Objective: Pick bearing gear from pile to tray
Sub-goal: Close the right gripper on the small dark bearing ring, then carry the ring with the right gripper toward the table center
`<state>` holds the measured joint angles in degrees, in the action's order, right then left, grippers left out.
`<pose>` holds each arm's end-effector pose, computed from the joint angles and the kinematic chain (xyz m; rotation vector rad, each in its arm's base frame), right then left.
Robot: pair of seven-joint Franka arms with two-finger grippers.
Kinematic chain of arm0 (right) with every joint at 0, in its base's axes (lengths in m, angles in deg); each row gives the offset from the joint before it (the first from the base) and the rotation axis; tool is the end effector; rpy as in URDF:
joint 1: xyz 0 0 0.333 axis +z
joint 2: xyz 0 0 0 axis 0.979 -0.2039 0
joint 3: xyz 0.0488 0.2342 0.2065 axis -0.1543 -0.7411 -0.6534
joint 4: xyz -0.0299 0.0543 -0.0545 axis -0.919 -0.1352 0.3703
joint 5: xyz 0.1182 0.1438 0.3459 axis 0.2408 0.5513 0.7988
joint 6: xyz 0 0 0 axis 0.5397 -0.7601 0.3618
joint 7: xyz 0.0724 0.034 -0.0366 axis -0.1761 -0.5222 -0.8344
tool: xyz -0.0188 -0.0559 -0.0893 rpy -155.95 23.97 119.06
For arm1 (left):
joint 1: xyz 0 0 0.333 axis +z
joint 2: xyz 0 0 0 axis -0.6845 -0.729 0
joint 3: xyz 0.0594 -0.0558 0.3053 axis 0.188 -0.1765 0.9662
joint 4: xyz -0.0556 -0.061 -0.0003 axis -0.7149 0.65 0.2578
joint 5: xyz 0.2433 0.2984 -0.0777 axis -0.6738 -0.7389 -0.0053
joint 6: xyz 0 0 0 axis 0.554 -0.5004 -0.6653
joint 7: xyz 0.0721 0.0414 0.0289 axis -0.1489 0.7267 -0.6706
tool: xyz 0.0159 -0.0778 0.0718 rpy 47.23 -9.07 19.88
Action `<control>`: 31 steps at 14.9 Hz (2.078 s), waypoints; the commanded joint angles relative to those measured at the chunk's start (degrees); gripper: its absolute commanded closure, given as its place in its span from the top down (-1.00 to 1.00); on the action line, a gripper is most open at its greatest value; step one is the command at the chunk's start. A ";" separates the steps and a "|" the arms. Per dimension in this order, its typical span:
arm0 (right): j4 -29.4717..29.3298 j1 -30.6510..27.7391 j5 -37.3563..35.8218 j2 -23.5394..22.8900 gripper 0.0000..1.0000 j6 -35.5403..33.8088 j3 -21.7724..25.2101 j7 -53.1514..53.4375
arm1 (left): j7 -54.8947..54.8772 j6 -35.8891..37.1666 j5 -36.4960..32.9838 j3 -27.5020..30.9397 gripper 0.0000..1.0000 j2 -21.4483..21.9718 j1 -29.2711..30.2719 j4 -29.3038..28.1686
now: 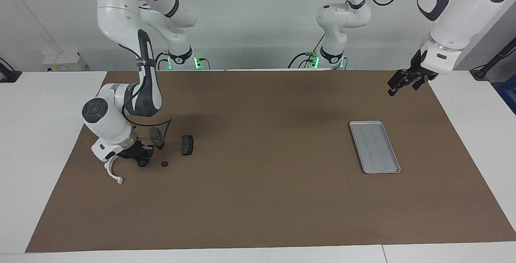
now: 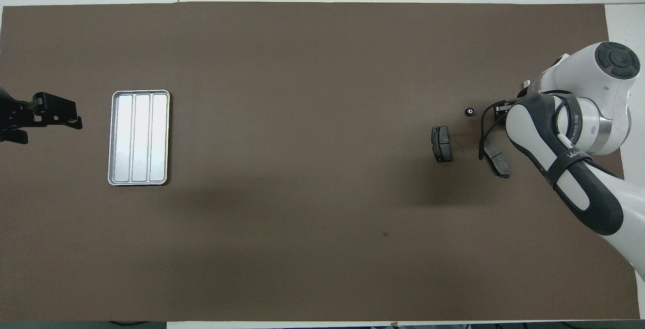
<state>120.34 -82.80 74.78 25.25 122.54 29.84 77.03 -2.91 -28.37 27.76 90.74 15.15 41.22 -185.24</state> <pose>0.6325 -0.0564 0.2957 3.1383 0.0429 -0.0718 0.5546 -0.0052 0.5866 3.1140 0.2941 -0.0680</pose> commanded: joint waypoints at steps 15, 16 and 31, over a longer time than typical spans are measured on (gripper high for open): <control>-30.76 36.55 -3.50 -5.92 -1.00 -24.00 -1.34 55.73 | 0.09 0.86 -0.55 0.32 1.00 1.64 0.31 -1.71; -30.76 38.21 -3.59 -7.06 -1.00 -22.60 -1.34 57.23 | -0.08 0.78 -0.55 0.31 1.00 2.07 0.31 -2.23; -24.53 41.04 -2.97 -11.91 -1.00 -5.90 -1.60 63.04 | 4.31 -2.39 -0.38 0.14 1.00 4.01 -0.57 -7.25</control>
<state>93.26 -41.32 71.50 12.95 113.98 28.38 139.29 0.18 -29.26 27.76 90.62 17.25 41.21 -190.12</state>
